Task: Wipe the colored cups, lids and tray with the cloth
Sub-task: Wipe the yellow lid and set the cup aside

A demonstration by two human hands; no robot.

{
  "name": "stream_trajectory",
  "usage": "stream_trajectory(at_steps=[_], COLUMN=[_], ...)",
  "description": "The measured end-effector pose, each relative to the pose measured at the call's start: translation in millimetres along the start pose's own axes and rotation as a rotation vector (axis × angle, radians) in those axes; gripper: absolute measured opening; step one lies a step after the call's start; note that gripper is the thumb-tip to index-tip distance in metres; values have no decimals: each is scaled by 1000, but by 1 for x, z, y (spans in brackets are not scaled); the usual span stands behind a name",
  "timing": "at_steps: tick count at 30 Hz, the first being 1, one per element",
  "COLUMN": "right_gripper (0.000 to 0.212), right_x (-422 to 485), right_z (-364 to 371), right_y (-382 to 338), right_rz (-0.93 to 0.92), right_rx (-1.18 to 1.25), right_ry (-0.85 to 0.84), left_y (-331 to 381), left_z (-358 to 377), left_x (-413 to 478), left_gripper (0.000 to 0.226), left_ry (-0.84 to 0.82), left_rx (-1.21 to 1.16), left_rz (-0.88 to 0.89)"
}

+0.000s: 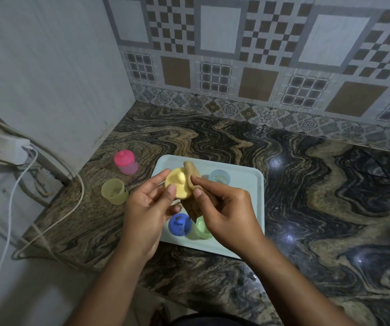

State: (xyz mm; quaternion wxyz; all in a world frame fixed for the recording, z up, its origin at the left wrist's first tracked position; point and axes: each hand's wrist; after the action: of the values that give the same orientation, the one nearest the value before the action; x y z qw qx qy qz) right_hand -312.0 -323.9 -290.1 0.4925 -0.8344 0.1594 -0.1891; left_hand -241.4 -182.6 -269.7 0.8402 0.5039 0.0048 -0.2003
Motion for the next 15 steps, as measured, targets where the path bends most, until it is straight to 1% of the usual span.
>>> stream_trajectory(at_steps=[3,4,8,11,12,15], right_gripper=[26,26,27,33,33,30], right_x=[1,3,5,8,8,0], right_z=[-2,-2,4,9,8,5], right_y=[-1,-2,-1,2,2,-2], right_rz=[-2,7,65,71,60,-11], right_rx=[-22,-18,48,101,101,57], right_ry=[22,20,42,52,42,15], left_y=[4,3,-10,-15,-15,-11], left_z=[-3,-1,6,8,8,6], left_x=[-1,-2,-6,-10,-10,-6], left_gripper=[38,37,38,52,53,41], left_ry=[-96,-89,46,36,35,60], left_rx=[38,42,68,68,62,32], left_rz=[-51,-48,43,51,52,67])
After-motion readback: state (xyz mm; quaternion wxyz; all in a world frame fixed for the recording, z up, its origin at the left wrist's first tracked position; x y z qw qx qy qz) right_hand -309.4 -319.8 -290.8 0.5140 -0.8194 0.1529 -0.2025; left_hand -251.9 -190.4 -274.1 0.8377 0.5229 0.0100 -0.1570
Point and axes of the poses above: each hand's wrist, its own x-axis towards the middle knuckle, its own z-axis out of the palm, y = z × x, and after that the axes turned 14 degrees about -x, right-handed
